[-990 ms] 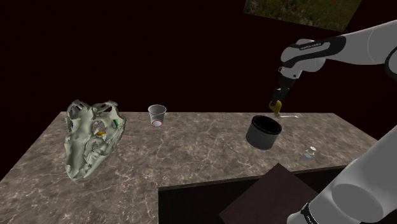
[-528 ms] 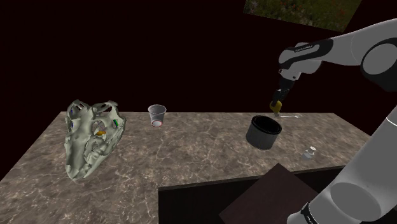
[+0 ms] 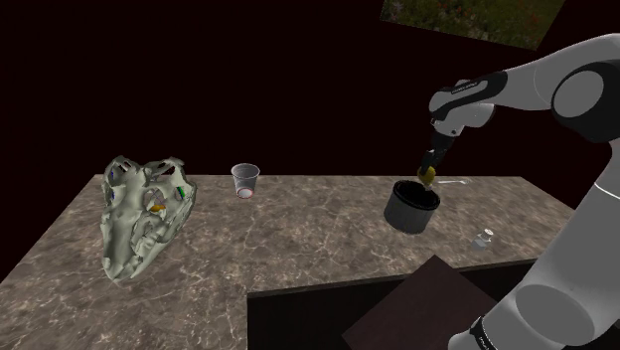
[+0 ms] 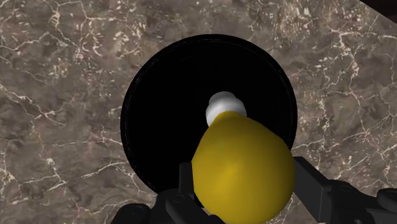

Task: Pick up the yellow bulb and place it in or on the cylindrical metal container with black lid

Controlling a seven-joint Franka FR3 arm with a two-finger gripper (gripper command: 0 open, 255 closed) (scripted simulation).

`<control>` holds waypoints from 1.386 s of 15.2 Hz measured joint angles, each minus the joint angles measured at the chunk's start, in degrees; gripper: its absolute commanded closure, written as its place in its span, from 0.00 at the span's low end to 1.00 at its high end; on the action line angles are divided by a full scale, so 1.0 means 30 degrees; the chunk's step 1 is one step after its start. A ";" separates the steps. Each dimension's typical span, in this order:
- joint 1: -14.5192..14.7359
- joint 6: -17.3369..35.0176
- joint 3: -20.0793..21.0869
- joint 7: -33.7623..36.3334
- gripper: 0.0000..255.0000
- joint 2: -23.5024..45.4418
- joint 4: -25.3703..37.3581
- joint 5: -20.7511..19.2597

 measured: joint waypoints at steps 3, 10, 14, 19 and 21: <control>-0.0040 0.0700 0.0039 -0.0197 1.00 0.0323 -0.0442 0.0246; -0.0100 0.1306 0.0103 -0.0421 1.00 0.0774 -0.0678 0.0572; -0.0100 0.1314 0.0103 -0.0422 0.00 0.0774 -0.0681 0.0573; -0.0075 0.1047 0.0074 -0.0331 0.00 0.0596 -0.0553 0.0444; -0.0038 0.0156 0.0006 -0.0116 0.00 0.0212 0.0051 0.0144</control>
